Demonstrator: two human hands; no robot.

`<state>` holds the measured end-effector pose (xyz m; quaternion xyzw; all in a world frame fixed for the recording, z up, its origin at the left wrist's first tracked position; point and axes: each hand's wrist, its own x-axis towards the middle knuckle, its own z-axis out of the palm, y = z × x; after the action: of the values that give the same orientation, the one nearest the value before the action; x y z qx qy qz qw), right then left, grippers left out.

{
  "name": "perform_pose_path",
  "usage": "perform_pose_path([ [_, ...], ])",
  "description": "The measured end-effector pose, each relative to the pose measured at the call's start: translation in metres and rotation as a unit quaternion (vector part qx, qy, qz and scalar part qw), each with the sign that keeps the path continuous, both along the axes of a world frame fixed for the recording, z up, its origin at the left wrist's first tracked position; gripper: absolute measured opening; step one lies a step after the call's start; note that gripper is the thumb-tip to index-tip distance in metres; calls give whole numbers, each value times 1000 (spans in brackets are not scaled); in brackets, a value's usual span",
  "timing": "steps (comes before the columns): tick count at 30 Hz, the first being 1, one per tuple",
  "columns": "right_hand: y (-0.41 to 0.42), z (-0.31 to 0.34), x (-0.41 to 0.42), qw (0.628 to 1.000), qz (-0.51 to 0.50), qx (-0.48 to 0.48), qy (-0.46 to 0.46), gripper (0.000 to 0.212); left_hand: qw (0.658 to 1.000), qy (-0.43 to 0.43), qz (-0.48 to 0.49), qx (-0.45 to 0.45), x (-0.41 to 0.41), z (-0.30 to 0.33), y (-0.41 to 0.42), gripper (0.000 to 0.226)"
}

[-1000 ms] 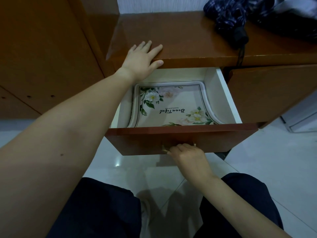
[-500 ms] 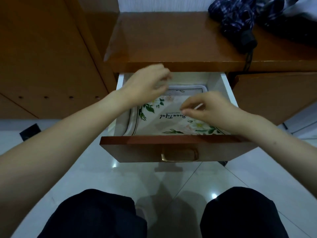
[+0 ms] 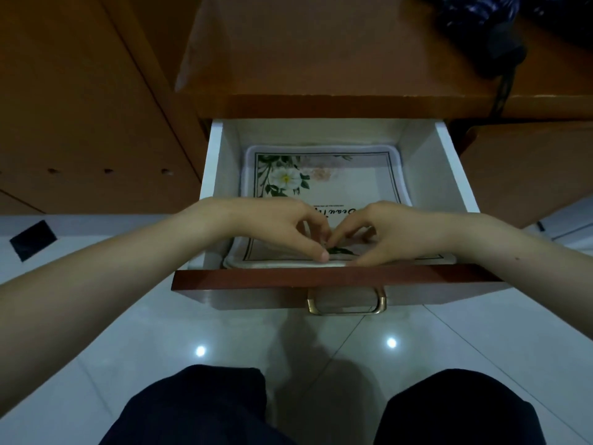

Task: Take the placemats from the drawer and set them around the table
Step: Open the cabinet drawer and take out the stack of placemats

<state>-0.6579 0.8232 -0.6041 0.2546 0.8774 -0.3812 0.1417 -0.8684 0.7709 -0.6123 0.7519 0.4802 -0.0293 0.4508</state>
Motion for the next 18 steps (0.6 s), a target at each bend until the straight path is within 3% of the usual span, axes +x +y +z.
perform_pose_path([
  [5, 0, 0, 0, 998, -27, 6, 51, 20, 999, 34, -27, -23, 1, 0, 2, 49],
  [10, 9, -4, -3, 997, -40, 23, 58, 38, 998, 40, -49, -21, 0, 1, 6, 53],
  [18, 16, -11, -3, 998, -36, 24, 44, 41, 997, 46, -64, 9, 3, -3, 12, 42],
])
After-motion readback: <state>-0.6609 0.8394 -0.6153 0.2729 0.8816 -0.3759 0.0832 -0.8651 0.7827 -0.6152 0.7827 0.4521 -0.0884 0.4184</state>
